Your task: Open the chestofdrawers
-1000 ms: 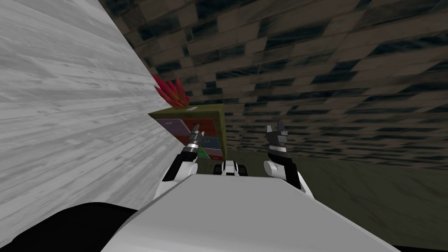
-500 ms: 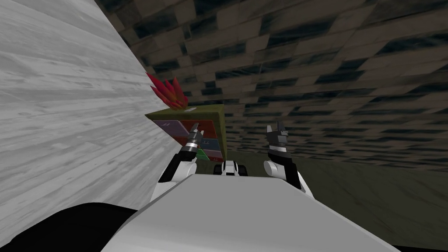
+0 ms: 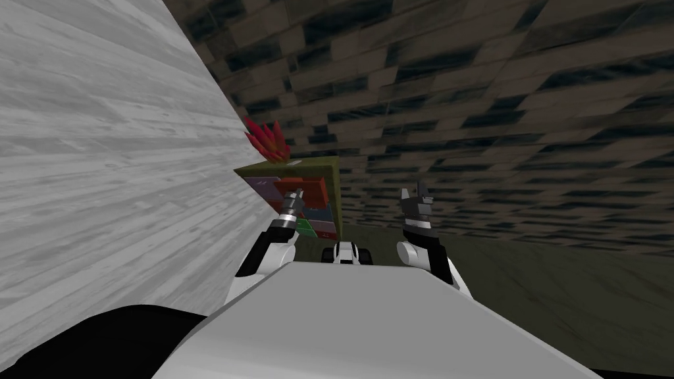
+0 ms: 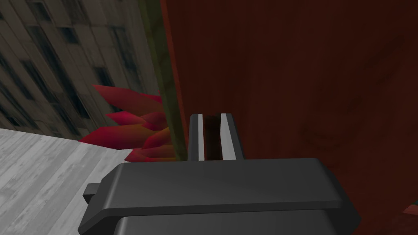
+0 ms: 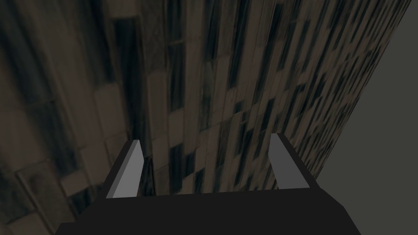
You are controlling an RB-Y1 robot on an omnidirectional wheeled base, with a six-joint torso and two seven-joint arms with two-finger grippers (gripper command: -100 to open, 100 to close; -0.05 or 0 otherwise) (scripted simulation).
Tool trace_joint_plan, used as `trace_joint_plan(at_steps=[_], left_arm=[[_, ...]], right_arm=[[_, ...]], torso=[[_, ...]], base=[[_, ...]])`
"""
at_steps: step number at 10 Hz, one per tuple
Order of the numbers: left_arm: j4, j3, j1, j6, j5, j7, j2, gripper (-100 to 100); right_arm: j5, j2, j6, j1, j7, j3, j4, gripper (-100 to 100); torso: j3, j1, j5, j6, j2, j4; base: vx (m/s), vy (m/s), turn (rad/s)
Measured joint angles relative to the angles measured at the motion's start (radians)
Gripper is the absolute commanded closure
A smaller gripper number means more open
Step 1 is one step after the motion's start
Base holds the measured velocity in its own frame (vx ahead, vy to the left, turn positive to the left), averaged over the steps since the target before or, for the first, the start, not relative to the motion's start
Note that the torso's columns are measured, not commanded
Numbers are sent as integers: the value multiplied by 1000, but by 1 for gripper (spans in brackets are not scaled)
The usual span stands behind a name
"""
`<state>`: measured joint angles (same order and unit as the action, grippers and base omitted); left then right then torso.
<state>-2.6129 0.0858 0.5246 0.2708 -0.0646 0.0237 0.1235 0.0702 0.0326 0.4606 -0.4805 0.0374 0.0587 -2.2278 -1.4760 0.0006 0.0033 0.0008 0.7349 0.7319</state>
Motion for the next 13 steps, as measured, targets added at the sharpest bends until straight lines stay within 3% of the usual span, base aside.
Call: trace_joint_plan(at_steps=[5,6,13], left_arm=[[-5,-4,-5,19,-7,4,10,100],[-5,1,-3,22,-6,2,10,-100],[-1,-47,-180,188,-20,13,15,-100]], right_arm=[[0,0,0,0,0,0,0,0],[0,0,0,0,0,0,0,0],[0,0,0,0,0,0,0,0]], torso=[[0,1,0,1,0,-1],[0,1,1,1,-1,-2],[2,0,-3,0,6,7]], base=[[-141,20,18],[-110,18,27],[-12,-8,28]])
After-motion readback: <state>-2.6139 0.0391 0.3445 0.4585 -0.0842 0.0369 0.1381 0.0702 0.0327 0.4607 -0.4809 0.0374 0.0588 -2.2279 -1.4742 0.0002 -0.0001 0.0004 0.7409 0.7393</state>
